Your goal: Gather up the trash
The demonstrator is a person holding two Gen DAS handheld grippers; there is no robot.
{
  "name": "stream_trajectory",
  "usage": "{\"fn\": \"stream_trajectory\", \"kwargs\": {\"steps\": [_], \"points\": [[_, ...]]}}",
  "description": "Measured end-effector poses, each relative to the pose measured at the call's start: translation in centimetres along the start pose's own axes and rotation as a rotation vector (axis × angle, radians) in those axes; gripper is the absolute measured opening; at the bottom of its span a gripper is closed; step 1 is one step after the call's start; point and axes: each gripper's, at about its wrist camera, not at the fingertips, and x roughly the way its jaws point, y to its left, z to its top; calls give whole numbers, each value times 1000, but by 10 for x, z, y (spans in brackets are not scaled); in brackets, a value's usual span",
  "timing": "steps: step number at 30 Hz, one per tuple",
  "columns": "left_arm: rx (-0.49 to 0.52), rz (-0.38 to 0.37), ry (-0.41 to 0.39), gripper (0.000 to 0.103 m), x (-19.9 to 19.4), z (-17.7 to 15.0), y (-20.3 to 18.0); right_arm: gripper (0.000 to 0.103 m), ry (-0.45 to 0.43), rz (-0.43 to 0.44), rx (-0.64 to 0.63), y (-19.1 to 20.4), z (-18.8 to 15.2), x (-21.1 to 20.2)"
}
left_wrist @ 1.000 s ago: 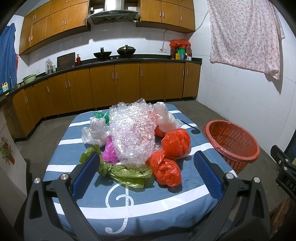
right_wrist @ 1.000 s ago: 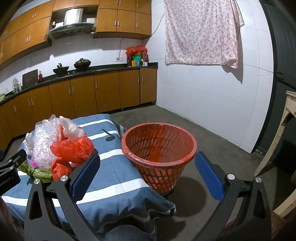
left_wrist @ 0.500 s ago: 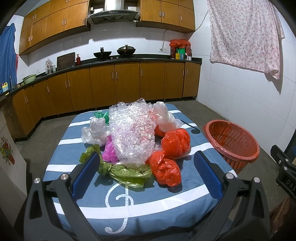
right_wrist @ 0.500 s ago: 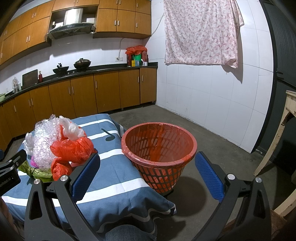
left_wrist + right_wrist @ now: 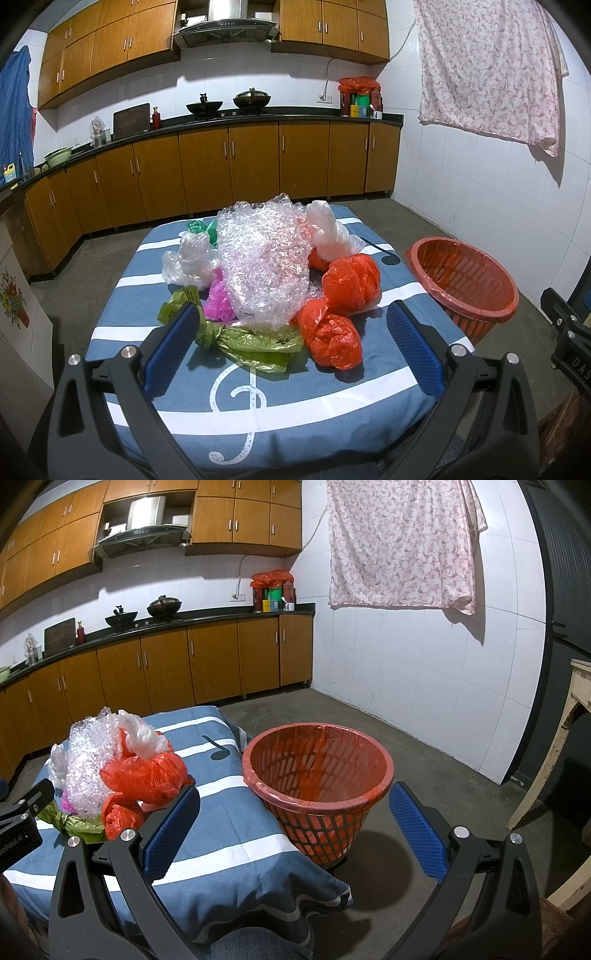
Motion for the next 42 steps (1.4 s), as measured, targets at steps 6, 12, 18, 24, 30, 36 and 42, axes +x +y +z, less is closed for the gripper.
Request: {"fn": "stream_trajectory", "kwargs": {"steps": [6,12,18,24,30,36,42], "points": [[0,0,0,99,0,0,0,101,0,0,1,0,0,0],[0,0,1,99,0,0,0,101,1,0,1,0,0,0],[0,0,1,99,0,0,0,101,1,0,1,0,0,-1],[-2,6,1,99,0,0,1,101,1,1,1,0,0,-1],[-14,43,13,99,7,-8,17,101,8,16,-8,7,-1,4],[-52,117,43,99,20,-16,55,101,7,61,-30,21,1,9],[-112,189,56,99,25,-23,103,98,5,158,-91,59,5,19]]}}
